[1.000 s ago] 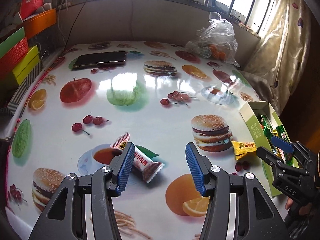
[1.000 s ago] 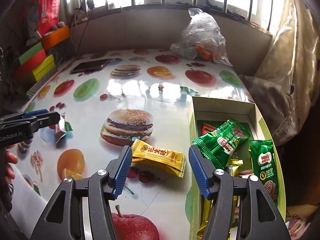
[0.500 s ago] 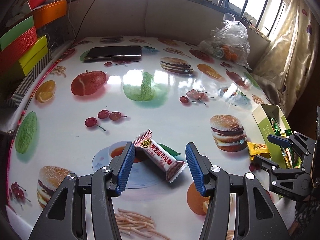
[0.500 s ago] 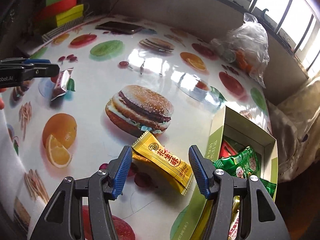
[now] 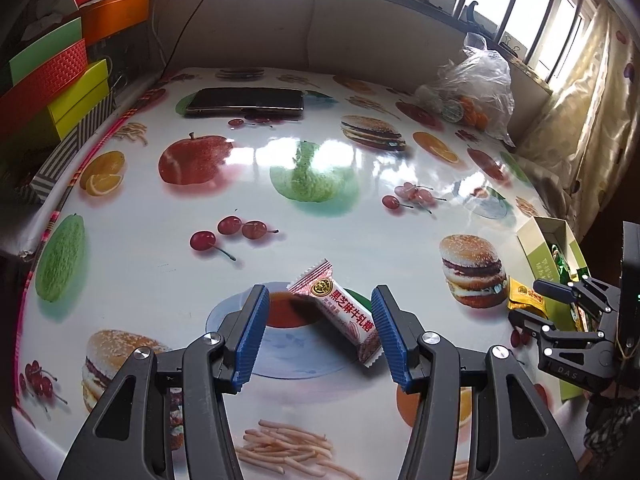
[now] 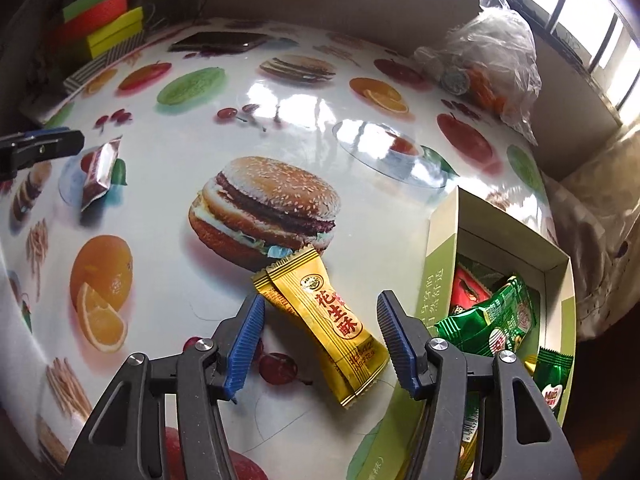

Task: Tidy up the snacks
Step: 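Grasp the yellow peanut candy with the right gripper while the left gripper grasps the white-and-red nougat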

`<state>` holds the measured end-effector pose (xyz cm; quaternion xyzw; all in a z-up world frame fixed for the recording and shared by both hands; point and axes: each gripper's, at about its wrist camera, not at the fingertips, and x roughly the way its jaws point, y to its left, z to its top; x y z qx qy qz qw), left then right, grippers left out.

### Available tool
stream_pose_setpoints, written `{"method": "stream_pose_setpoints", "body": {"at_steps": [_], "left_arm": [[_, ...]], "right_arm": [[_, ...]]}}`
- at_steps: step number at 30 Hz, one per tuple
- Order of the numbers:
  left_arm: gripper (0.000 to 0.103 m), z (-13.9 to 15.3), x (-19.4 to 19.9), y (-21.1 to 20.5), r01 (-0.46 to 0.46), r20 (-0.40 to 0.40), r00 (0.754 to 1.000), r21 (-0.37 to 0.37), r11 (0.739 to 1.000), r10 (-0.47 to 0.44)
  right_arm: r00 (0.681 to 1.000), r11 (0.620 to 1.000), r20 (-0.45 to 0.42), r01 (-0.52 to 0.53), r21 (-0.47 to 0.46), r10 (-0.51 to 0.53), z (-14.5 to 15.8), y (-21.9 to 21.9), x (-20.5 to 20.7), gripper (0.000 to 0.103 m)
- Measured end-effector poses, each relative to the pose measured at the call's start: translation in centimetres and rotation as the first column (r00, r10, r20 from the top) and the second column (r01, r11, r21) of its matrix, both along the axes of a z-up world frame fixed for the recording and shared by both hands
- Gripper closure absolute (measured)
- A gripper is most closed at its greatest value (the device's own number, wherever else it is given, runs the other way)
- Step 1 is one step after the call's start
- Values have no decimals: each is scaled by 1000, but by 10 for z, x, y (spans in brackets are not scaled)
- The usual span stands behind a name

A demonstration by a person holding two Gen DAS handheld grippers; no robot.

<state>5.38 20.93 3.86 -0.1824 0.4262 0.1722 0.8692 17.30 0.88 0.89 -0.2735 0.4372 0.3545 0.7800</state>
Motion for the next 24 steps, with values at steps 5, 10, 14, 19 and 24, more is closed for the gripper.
{"method": "stream_pose_setpoints", "body": {"at_steps": [5,10,14,19,24], "left_arm": [[49,-2,-3,3,-4,-1,1000,-15,1000,4],[49,-2,-4,6,-23,7,1000,-27,999,23],[49,-6,0,4,-21,-14,1000,-36,999,21],[49,-14,7,0,-14,-44,999,-48,999,12],[49,-21,11,-1,-22,-71,997,-48,999,19]], "right_arm": [[999,999,-1,36,21,-36,0,5,-2,74],[999,998,-12,53,39,-52,0,12,-4,78],[996,993,-42,88,78,-85,0,15,-5,78],[993,987,-61,111,112,-104,0,22,-12,78],[990,982,-71,133,135,-125,0,26,-18,78]]}}
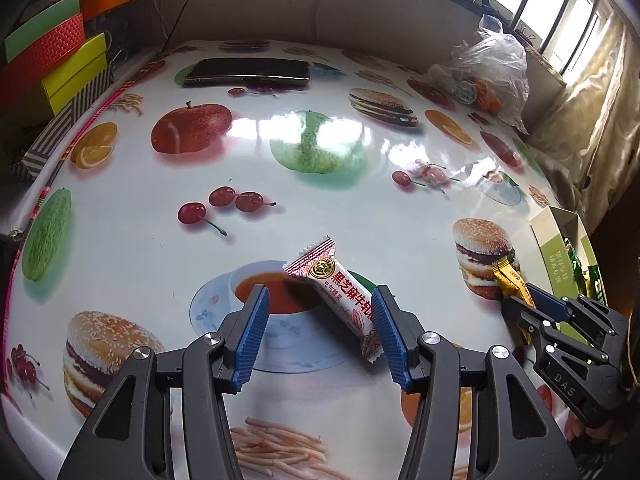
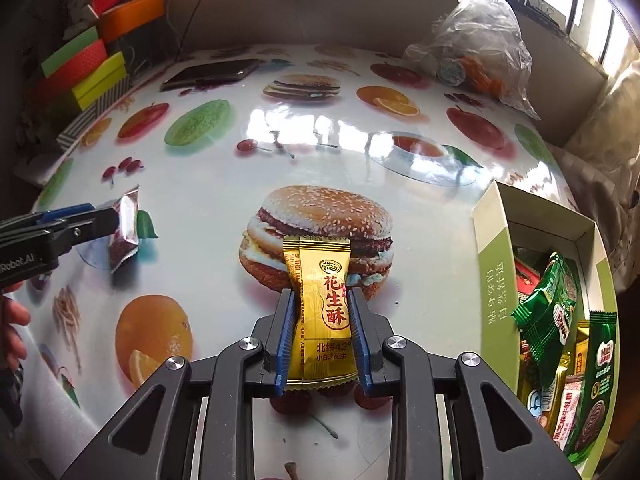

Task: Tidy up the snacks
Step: 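Grasp the yellow peanut candy with the right gripper while the left gripper grasps the white-and-red nougat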

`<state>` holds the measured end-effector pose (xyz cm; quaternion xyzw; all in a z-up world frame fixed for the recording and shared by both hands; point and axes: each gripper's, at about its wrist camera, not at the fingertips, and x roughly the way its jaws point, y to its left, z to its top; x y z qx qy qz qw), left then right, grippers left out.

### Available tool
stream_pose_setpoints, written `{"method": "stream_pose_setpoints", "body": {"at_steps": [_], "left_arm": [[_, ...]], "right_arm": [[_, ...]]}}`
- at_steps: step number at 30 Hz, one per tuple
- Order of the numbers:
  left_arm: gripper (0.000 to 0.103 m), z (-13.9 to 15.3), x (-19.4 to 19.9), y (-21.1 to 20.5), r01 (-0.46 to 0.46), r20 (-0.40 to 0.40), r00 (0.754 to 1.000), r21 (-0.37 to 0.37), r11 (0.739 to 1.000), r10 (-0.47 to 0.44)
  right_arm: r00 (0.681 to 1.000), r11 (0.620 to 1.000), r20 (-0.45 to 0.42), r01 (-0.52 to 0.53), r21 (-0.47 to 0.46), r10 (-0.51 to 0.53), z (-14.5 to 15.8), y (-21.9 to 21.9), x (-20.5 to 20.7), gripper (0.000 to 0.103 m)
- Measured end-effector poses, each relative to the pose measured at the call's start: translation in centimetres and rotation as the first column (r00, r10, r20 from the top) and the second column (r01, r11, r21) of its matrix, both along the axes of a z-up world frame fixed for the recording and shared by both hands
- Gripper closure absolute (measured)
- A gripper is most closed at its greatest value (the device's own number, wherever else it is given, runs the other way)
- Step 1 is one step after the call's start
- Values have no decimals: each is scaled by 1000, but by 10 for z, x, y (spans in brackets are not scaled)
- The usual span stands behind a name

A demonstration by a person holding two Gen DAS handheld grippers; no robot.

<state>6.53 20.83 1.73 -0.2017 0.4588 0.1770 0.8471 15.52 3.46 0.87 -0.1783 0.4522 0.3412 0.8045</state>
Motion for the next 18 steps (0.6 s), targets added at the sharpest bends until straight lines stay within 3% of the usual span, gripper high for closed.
{"method": "stream_pose_setpoints", "body": {"at_steps": [18], "left_arm": [[49,-9,21,-9,-6,-44,999,28,1000,8]], "right_arm": [[999,999,-15,34,33,-34,-3,-2,-7,77]]}}
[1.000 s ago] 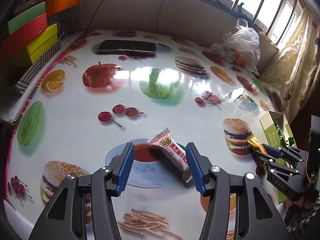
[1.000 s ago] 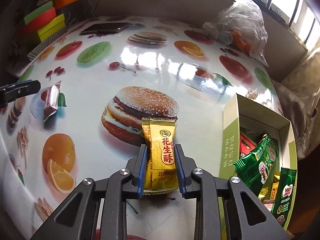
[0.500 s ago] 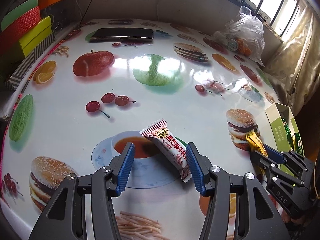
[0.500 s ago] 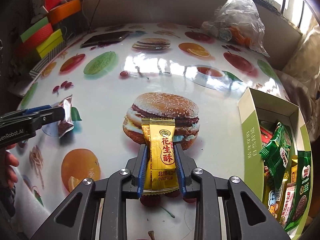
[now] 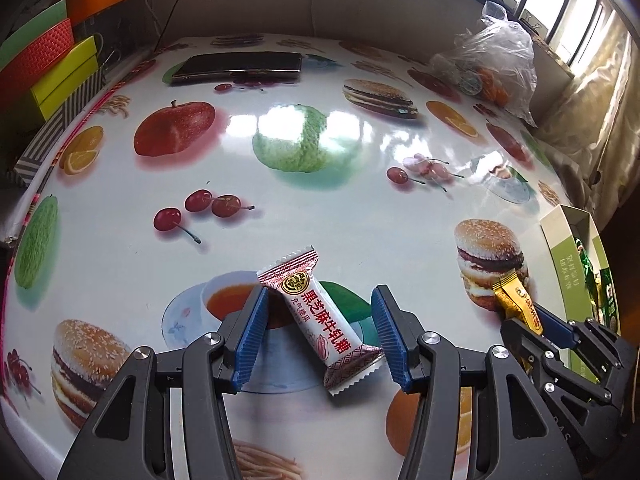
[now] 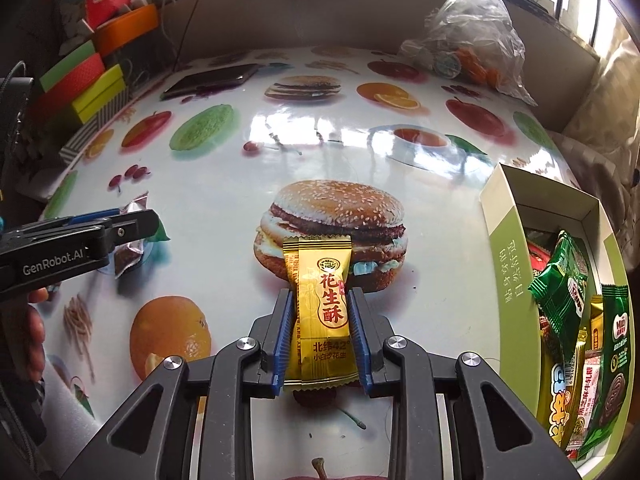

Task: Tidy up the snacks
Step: 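Grasp the yellow peanut candy with the right gripper while the left gripper grasps the white-and-red nougat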

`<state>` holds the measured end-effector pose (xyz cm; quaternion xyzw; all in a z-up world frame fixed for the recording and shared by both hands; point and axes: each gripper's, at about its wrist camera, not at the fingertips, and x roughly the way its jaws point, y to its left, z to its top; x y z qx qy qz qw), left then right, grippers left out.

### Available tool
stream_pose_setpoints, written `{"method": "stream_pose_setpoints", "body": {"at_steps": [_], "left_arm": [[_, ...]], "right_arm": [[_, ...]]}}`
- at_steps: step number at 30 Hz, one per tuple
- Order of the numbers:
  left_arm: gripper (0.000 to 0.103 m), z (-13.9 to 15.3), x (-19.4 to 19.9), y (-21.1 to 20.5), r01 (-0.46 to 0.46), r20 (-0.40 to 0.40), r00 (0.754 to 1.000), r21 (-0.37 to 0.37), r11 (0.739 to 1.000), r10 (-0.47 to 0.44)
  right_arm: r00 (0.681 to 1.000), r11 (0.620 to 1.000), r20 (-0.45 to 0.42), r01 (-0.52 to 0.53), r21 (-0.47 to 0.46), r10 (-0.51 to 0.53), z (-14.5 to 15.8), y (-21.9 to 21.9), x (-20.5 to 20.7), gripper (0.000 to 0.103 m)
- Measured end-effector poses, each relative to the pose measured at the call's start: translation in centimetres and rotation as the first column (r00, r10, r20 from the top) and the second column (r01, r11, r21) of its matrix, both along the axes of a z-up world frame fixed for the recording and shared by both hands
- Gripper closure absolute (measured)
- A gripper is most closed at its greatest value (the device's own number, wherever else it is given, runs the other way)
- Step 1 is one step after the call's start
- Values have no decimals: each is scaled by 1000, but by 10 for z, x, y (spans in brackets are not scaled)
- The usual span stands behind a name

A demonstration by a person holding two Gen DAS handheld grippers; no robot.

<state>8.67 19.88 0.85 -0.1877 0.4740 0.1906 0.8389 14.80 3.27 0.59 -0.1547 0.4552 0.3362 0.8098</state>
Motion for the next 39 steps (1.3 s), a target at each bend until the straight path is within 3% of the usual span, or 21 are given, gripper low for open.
{"method": "stream_pose_setpoints", "body": {"at_steps": [10,15,16,19,39], "left_arm": [[49,-1,-2,-1,-13,-13,1000,37,999,14],[67,-1,-3,-2,-9,-12,1000,53,999,10],[76,-1,-3,-2,-6,-14,1000,57,998,7],[83,-1,-4,-3,4,-13,1000,58,998,-3],[84,20,-20,-20,44,42,998,73,996,-47]], "right_arm": [[1000,1000,11,7,2,-7,0,0,-1,77],[1000,1000,7,17,10,-17,0,-2,-2,77],[1000,1000,8,18,11,-18,0,-2,-2,77],[1000,1000,8,24,13,-24,0,-3,-3,77],[998,998,27,56,36,-57,11,-11,-14,80]]}}
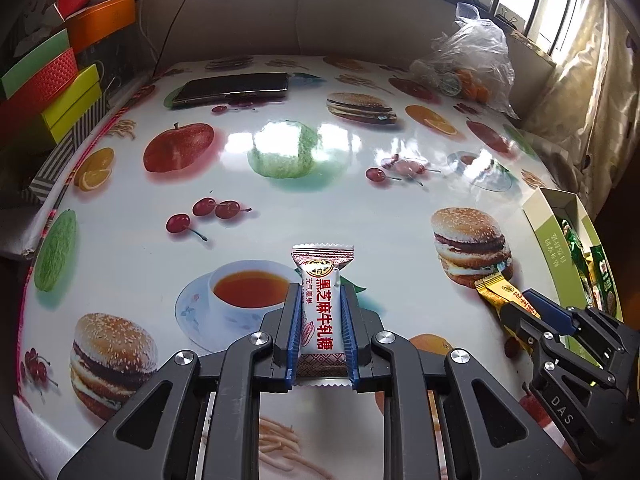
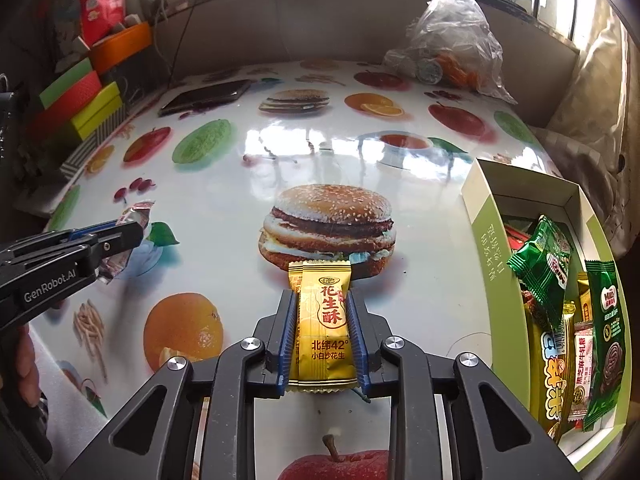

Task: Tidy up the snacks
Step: 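Grasp the yellow peanut candy with the right gripper while the left gripper grasps the white-and-red nougat, then lift and carry both candies over the green box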

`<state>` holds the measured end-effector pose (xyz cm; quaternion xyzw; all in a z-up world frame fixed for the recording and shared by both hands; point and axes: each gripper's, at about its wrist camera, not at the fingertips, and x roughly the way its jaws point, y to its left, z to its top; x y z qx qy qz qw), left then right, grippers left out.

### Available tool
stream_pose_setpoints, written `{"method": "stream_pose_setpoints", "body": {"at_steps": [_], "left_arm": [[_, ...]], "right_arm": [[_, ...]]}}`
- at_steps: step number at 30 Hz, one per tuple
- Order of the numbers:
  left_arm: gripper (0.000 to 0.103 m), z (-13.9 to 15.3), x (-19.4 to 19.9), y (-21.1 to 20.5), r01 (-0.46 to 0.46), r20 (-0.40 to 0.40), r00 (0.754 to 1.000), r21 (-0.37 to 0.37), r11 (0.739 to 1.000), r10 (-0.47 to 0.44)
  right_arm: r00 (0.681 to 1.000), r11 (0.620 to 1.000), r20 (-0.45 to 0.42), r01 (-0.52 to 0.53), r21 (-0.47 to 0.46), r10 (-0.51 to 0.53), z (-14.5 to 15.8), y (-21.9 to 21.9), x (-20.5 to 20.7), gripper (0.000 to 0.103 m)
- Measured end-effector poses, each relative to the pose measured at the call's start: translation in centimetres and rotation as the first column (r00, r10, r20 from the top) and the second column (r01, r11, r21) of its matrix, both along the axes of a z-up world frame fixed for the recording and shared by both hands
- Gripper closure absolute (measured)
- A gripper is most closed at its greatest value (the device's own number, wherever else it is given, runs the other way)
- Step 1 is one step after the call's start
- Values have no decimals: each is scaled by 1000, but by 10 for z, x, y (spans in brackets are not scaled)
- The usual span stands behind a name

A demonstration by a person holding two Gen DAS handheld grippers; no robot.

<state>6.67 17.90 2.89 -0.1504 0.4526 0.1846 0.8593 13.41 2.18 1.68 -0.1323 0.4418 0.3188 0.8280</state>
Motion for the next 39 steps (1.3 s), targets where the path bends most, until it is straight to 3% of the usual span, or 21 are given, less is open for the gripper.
{"method": "stream_pose_setpoints", "body": {"at_steps": [22,39], "left_arm": [[84,12,-6,-31,75,22,997,-4,997,-74],[84,38,7,-68,176,66,982,26,984,-177]], "right_arm": [[999,996,1,50,69,-51,10,-28,-17,81],[989,977,52,131,168,-141,47,-73,-25,81]]}}
